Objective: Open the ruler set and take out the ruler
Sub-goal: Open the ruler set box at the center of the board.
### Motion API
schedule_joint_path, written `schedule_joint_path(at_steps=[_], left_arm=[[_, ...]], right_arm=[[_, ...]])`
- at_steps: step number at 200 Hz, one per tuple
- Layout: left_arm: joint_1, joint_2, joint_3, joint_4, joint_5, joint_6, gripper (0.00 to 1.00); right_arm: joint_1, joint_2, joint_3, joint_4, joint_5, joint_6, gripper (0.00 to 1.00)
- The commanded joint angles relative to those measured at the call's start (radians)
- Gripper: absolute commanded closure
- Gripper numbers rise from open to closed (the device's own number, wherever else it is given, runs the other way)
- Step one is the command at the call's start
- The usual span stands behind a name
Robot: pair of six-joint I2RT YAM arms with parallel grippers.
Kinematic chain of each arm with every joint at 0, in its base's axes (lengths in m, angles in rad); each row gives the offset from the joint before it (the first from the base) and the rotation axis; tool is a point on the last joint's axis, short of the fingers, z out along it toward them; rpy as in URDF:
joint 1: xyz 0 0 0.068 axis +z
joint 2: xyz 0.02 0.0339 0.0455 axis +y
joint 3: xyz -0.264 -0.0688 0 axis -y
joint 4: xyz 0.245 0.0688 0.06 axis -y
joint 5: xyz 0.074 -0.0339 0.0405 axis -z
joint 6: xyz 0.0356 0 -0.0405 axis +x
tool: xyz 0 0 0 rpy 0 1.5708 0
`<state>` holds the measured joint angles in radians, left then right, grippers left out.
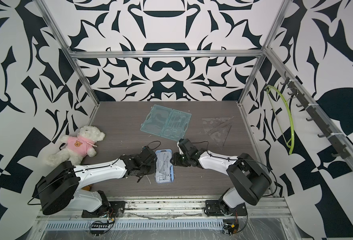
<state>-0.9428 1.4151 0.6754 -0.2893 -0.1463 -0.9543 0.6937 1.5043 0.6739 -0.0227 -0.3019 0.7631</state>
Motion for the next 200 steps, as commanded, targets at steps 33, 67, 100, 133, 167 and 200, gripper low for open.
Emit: schedule_joint_path(at_steps=[33, 67, 100, 133, 167, 200], left_arm=[[-0.005, 0.016, 0.012, -0.027, -0.009, -0.003, 1.0], [-0.005, 0.026, 0.02, -0.027, -0.008, -0.002, 1.0], [-0.005, 0.033, 0.026, -0.028, -0.004, 0.0, 1.0], [-0.007, 0.036, 0.032, -0.029, -0.003, 0.001, 1.0], [-0.008, 0.038, 0.034, -0.03, -0.005, 0.0, 1.0], [-0.008, 0.04, 0.033, -0.029, -0.004, 0.002, 1.0]], right_arm=[[-0.011, 0.023, -0.018, 0.138, -0.058, 0.037, 0.54], [-0.016, 0.033, -0.03, 0.187, -0.084, 0.053, 0.55], [-0.017, 0.036, -0.038, 0.212, -0.091, 0.06, 0.57], [-0.019, 0.034, -0.045, 0.234, -0.1, 0.064, 0.59], [-0.019, 0.032, -0.05, 0.244, -0.103, 0.064, 0.6], [-0.025, 0.04, -0.053, 0.244, -0.098, 0.064, 0.6]])
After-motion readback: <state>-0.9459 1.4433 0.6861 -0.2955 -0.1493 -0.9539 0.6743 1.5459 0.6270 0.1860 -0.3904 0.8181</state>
